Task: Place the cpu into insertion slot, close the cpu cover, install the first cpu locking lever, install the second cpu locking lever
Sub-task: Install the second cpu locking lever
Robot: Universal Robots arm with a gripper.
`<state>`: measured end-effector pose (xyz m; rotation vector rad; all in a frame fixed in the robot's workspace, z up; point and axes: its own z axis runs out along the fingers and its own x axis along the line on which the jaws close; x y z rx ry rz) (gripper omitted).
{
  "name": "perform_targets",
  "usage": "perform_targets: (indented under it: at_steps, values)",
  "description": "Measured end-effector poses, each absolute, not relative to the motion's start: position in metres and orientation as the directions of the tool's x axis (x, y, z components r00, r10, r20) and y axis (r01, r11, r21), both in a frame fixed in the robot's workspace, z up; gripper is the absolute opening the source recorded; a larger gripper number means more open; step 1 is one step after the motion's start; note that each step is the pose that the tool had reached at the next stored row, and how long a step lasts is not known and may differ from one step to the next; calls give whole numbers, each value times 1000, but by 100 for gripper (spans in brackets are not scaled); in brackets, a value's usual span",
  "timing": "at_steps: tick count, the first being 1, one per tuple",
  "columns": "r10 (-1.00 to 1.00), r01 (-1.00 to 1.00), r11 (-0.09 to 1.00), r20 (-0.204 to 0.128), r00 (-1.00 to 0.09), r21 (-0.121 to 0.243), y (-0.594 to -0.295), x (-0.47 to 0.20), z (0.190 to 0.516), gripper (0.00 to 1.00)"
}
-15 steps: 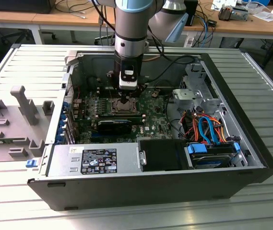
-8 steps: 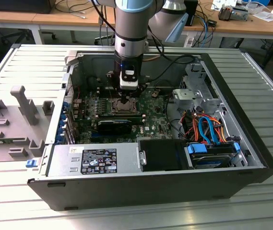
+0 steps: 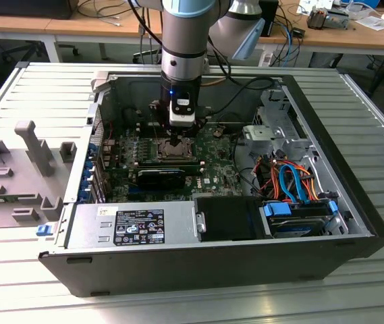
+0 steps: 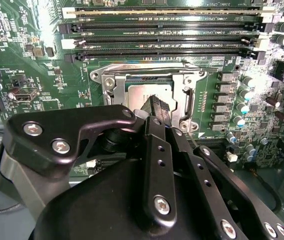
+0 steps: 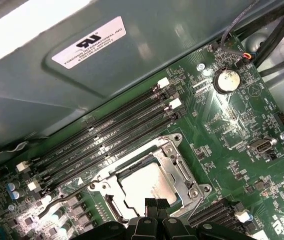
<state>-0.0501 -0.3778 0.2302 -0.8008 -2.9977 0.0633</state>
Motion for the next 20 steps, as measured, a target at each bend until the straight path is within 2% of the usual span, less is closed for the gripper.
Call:
perform_targets:
  at_steps: [20]
  values:
    - [473,471,881,26,-881,-49,-378,-50,230,11]
